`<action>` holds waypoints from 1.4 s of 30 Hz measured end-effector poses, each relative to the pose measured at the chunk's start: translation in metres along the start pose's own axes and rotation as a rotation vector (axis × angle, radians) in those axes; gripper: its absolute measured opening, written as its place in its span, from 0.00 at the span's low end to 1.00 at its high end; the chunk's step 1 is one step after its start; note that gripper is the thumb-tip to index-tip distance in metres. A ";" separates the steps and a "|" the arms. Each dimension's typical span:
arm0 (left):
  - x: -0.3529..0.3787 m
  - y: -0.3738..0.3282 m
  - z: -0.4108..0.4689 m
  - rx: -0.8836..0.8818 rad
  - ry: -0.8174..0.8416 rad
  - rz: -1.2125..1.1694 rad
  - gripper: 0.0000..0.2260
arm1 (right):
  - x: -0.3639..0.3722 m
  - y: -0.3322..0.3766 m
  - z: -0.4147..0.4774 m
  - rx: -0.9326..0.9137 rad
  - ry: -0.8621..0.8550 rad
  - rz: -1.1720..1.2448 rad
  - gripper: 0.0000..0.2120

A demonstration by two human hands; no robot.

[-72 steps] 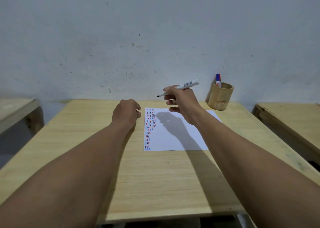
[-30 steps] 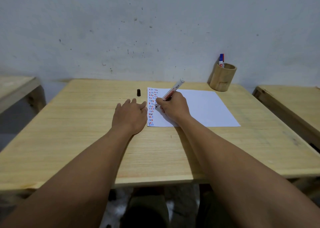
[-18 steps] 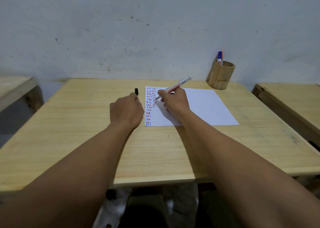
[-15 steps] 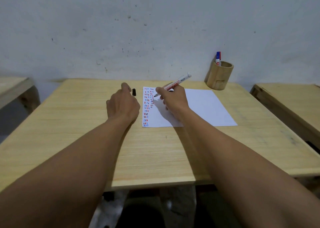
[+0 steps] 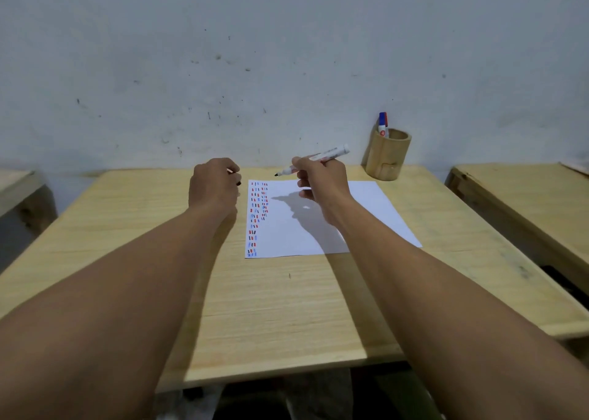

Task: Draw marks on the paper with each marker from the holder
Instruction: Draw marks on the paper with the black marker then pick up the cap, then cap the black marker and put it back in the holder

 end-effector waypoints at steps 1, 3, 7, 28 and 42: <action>-0.004 -0.010 0.003 -0.023 -0.009 -0.097 0.06 | -0.001 0.004 0.004 0.021 -0.016 0.042 0.08; -0.013 -0.053 0.005 -0.023 -0.046 -0.320 0.04 | -0.020 0.035 0.002 -0.004 -0.053 0.160 0.10; -0.014 -0.102 0.016 -0.054 0.010 -0.550 0.07 | -0.040 0.077 0.004 -0.080 -0.082 0.235 0.13; 0.029 -0.145 0.000 -0.209 0.228 -0.835 0.05 | -0.069 0.097 -0.005 -0.175 -0.029 0.315 0.02; 0.027 -0.170 0.009 -0.153 0.201 -0.892 0.03 | -0.089 0.109 0.002 -0.138 0.057 0.219 0.07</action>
Point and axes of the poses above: each hand's wrist, its own z-axis towards the middle knuckle, its own x-axis out of the palm, y = z × x, the point moved 9 cm from there along z, towards the middle knuckle, and after that the axes turned 1 degree about y, right-handed, at the moved point
